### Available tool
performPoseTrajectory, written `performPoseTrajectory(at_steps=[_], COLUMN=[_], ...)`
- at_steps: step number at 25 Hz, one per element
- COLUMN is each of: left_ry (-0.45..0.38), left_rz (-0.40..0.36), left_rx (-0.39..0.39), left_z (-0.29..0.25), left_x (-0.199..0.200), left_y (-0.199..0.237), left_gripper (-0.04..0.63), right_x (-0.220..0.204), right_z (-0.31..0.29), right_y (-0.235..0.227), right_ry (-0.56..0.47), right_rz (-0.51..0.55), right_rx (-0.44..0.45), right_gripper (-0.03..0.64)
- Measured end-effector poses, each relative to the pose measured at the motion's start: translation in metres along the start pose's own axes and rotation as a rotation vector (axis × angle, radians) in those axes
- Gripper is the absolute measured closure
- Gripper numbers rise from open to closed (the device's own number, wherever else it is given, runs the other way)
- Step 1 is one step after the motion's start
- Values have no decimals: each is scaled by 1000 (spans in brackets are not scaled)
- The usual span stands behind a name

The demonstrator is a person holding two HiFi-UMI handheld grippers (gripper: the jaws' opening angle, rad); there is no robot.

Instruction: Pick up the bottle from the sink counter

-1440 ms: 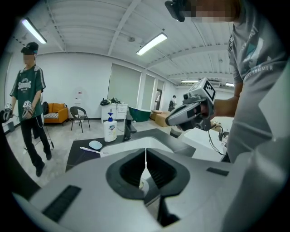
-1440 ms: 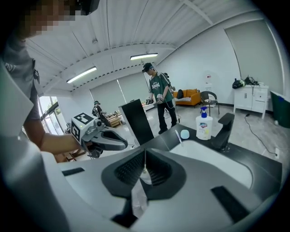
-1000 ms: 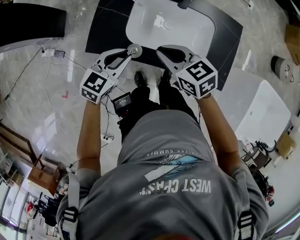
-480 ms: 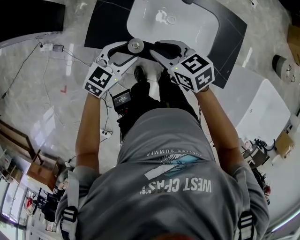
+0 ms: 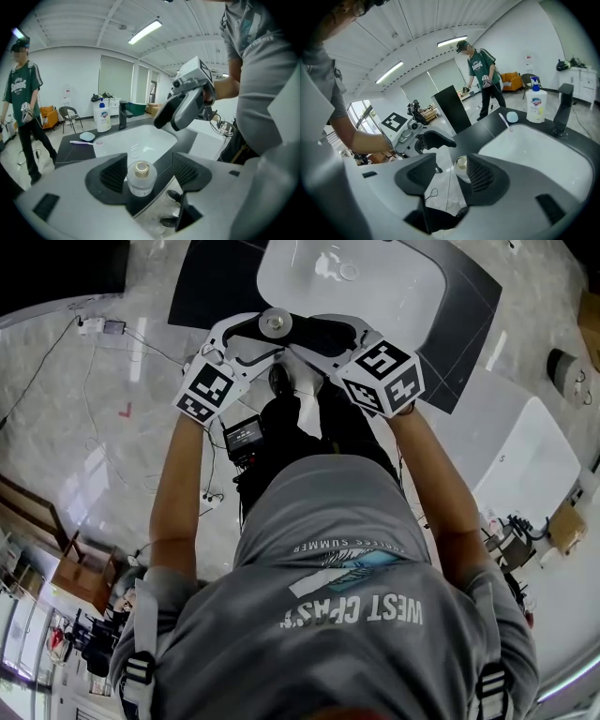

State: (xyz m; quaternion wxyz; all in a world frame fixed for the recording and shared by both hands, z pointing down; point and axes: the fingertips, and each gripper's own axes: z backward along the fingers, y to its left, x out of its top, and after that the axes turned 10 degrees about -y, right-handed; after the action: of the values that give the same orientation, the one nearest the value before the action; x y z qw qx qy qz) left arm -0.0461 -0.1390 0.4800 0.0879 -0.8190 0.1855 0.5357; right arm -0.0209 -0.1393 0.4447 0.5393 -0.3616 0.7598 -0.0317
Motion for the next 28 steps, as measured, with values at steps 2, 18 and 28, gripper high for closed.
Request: performPoseTrajectory(at_steps=[2,18,28], left_ry=[2,5,8], left_rz=[-1,13,19], left_rx=[6,4,-14], left_z=[-1,-22,-33], left_x=[-2,-20,-29], left_y=[2,11,11], left_gripper=[304,299,299], right_x=[-1,-19,-29], right_z=[-4,-37,-49], right_y=[0,-9,-19], right_ry=[5,69,94], right_rz=[3,7,-1], right_rx=[8,41,41], right_gripper=[416,373,373])
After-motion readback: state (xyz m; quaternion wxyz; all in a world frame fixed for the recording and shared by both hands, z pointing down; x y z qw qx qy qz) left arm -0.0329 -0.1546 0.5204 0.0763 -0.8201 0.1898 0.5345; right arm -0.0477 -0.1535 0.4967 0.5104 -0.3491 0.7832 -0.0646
